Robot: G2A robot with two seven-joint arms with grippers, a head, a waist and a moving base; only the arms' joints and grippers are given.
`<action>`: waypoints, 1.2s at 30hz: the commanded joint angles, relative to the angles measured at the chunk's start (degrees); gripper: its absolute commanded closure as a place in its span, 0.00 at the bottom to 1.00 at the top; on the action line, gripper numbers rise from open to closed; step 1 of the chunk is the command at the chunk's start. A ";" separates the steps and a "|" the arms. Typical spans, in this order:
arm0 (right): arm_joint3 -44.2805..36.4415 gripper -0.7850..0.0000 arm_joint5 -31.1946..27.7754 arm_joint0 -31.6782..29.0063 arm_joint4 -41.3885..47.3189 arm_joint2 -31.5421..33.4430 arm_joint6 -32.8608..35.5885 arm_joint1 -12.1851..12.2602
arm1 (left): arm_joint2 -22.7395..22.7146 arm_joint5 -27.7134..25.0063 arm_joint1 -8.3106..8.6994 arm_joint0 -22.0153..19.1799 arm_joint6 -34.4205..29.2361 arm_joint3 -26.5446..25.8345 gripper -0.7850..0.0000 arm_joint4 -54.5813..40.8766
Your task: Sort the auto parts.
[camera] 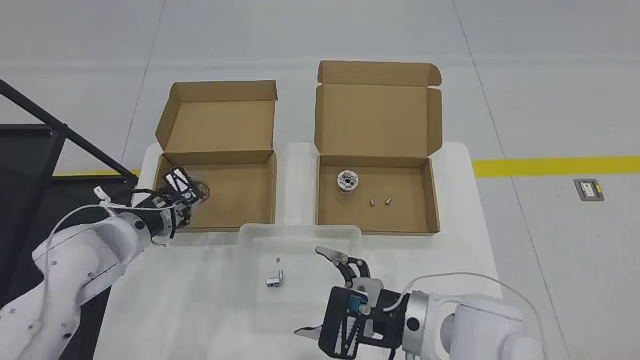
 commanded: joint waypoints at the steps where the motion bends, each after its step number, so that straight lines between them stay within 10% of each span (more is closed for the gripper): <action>1: 0.00 0.00 -0.01 0.00 0.00 0.00 0.00 0.00 | 1.85 0.33 -0.72 -2.96 -1.04 4.61 1.00 -1.91; 21: 0.00 0.00 -0.01 0.00 0.00 0.00 0.00 0.00 | 26.09 -14.13 -12.48 -34.35 -0.64 47.21 1.00 -1.37; 36: 0.00 0.00 -0.01 0.00 0.00 0.00 0.00 0.00 | 33.97 -15.73 -20.93 -42.44 -3.01 61.89 1.00 -0.79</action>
